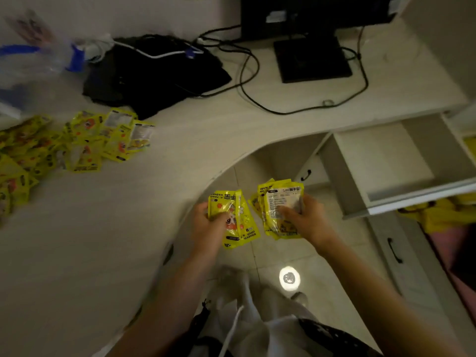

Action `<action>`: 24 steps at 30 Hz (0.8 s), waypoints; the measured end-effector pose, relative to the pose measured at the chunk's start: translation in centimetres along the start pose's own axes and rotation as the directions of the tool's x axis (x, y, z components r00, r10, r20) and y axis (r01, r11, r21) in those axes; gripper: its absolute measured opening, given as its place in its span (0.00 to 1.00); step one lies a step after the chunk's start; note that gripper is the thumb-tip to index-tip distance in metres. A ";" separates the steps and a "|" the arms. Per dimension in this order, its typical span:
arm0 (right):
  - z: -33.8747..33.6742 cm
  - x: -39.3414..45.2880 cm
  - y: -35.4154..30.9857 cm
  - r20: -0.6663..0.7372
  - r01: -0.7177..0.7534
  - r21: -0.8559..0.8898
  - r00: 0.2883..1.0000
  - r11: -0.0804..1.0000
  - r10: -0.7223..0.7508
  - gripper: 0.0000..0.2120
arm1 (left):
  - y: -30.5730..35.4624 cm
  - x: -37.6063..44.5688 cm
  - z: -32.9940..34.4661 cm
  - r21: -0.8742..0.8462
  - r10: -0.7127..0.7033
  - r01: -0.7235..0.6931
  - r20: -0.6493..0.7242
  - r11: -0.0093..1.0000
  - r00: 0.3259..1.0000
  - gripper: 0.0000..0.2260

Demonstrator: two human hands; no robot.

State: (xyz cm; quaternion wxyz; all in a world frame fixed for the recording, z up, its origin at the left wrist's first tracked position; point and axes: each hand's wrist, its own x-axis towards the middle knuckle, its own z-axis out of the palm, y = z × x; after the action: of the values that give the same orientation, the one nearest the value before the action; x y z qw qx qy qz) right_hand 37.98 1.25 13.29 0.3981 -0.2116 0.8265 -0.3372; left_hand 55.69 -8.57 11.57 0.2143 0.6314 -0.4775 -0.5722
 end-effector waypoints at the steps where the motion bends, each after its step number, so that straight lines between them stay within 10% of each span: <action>1: -1.3 -0.4 1.1 -0.015 -0.002 0.006 1.000 1.000 0.002 0.15 | -0.2 -0.9 1.3 0.003 -0.013 0.013 0.016 1.000 1.000 0.14; 24: -26.9 -3.7 20.5 -0.215 -0.140 0.238 0.957 0.961 0.193 0.13 | -2.8 -14.8 29.1 0.058 0.010 -0.021 0.189 0.998 0.982 0.16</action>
State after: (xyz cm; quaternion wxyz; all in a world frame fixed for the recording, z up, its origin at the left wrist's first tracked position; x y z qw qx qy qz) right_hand 16.97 27.98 12.52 0.3451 -0.0538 0.8402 -0.4147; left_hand 31.37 13.23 9.62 0.1533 0.5767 -0.5175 -0.6133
